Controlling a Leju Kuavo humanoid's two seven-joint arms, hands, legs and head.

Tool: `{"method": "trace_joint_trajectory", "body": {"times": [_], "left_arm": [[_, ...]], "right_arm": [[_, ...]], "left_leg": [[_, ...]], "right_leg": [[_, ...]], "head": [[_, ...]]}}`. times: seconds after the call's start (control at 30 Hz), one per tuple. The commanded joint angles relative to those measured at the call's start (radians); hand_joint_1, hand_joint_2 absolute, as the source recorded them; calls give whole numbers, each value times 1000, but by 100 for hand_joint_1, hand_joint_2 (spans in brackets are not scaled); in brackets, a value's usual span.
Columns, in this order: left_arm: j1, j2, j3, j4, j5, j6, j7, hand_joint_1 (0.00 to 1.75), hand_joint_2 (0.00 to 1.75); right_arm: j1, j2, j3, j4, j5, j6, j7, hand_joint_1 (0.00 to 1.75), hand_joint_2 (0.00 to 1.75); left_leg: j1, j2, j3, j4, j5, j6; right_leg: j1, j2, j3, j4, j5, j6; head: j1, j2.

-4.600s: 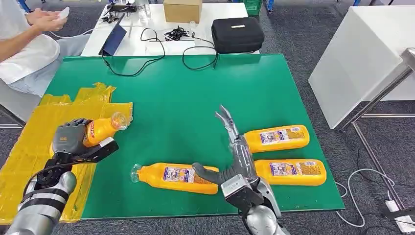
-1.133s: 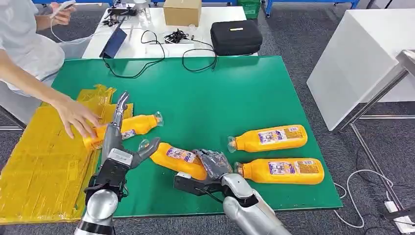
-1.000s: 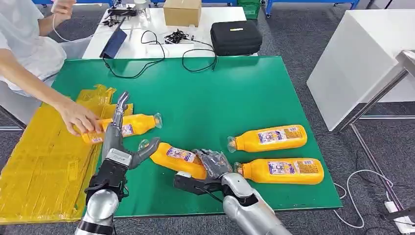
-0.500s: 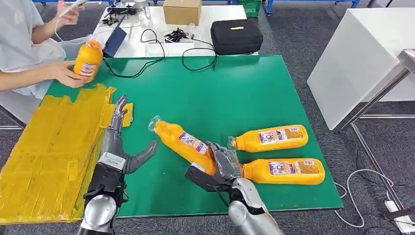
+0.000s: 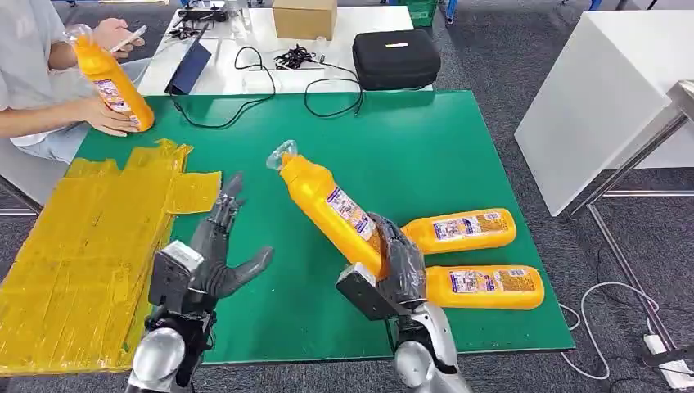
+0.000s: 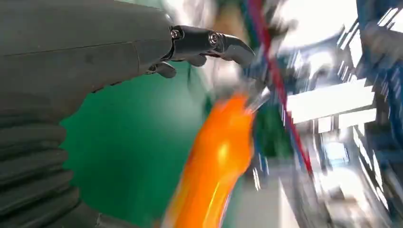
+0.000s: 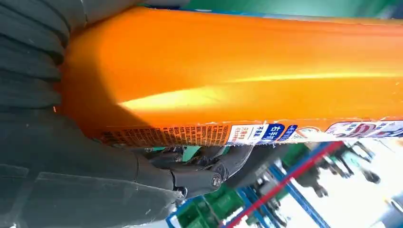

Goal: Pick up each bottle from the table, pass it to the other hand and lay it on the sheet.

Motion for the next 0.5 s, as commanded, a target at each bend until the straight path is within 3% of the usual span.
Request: {"method": "trace_joint_trajectory", "body": {"times": [0.03,0.5], "left_arm": [[-96,82,-1,204,288,-163,53,0,175],[-144,86,-26,225,375,-133,104,0,175]], "right_arm": [[-29,12,-1,14,-39,-56,-62,175,175],[-42,7,35,32,-34,-75,-67,175,175]], "left_leg": [[0,0,4,-2,-1,-1],[0,0,5,-1,-1,-1]], "right_leg": [[0,-1,4,-1,-1,0],[0,-1,5,-1,-2,0]], "head": [[0,0],[0,0]]}}
